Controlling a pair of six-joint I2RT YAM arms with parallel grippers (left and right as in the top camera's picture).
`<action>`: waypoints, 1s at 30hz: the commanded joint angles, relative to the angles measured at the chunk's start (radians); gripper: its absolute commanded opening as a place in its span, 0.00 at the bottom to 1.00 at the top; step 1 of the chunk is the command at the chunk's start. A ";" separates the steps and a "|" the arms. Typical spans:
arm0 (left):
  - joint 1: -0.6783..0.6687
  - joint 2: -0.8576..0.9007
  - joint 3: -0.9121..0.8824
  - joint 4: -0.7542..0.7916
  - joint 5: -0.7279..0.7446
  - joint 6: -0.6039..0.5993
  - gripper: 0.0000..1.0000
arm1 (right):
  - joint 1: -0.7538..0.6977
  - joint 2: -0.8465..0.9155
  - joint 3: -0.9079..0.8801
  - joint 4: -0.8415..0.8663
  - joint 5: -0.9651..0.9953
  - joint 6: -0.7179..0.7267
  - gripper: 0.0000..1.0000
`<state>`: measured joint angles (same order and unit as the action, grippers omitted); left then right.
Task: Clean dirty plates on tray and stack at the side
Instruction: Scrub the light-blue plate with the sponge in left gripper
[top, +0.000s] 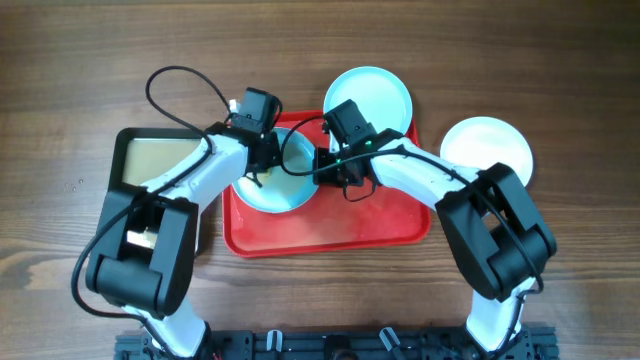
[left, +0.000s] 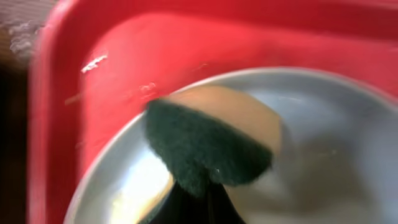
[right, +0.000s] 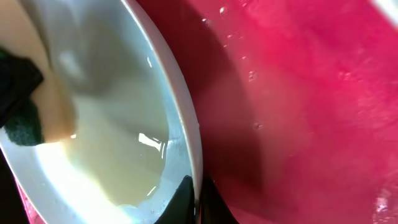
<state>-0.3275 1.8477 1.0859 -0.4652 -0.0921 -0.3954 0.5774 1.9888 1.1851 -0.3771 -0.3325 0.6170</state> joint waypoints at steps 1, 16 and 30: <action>0.002 0.031 -0.011 0.023 0.415 0.196 0.04 | 0.008 0.035 -0.007 -0.012 0.016 -0.019 0.04; 0.005 0.031 -0.011 -0.396 0.003 0.135 0.04 | 0.008 0.035 -0.007 -0.004 -0.002 -0.025 0.04; 0.004 0.031 -0.011 0.070 0.038 -0.199 0.04 | 0.008 0.035 -0.007 0.003 -0.010 -0.042 0.04</action>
<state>-0.3332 1.8446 1.0908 -0.4839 -0.1074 -0.5652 0.5816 1.9926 1.1854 -0.3649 -0.3500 0.6083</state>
